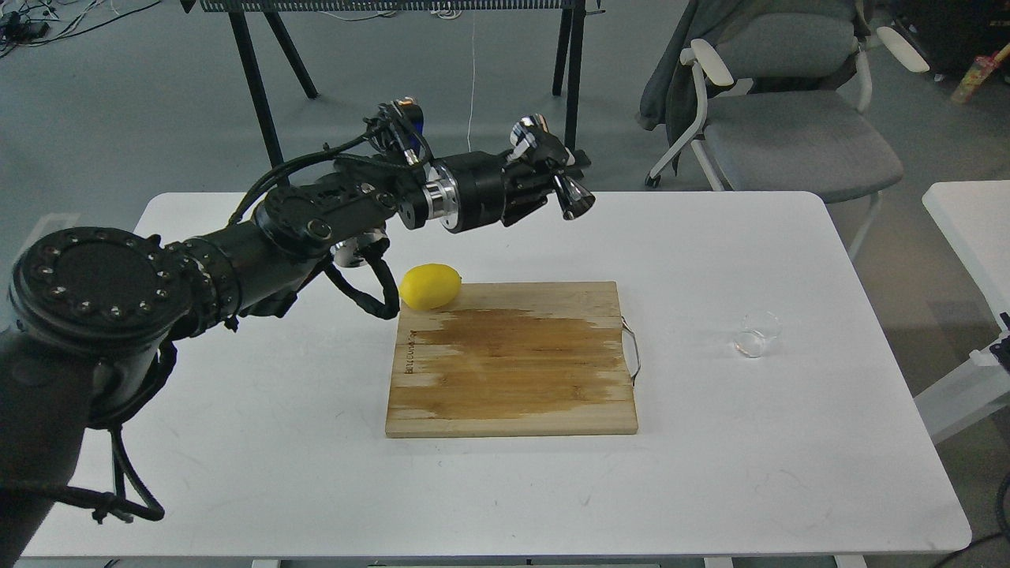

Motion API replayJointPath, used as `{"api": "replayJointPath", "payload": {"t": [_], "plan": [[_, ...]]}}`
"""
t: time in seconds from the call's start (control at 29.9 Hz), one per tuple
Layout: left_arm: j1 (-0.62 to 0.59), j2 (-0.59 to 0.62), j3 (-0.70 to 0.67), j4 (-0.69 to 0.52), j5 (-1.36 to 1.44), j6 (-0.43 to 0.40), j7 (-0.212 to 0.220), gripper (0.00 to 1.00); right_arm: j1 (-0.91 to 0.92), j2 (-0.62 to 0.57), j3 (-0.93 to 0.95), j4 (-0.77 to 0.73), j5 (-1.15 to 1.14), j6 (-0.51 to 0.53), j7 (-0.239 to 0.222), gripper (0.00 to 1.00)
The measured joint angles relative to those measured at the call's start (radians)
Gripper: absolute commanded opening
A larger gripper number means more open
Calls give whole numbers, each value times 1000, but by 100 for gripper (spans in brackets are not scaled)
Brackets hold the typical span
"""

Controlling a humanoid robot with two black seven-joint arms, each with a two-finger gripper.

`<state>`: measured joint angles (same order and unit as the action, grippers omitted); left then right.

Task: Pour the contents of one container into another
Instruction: 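Carry the jigger with the left hand over the wooden cutting board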

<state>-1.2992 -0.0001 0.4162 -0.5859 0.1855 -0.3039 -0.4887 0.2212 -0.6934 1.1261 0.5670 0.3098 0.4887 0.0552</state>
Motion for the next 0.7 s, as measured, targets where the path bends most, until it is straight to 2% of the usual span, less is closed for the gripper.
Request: {"api": "replayJointPath", "payload": {"t": [0.13, 0.23, 0.4, 0.5, 0.7], "plan": [[5, 0, -26, -159, 122, 317, 0, 7, -4, 0, -1, -2, 0, 0, 0, 100], [10, 0, -37, -215, 159, 496, 0, 6, -7, 0, -2, -1, 0, 0, 0, 100], [22, 0, -40, -240, 181, 735, 0, 6, -10, 0, -2, -4, 0, 0, 0, 100], [33, 0, -40, -262, 242, 784, 0, 5, -12, 2, -2, -12, -1, 0, 1, 100], [107, 0, -43, -271, 425, 793, 0, 5, -14, 15, -4, -29, -1, 0, 1, 100]]}}
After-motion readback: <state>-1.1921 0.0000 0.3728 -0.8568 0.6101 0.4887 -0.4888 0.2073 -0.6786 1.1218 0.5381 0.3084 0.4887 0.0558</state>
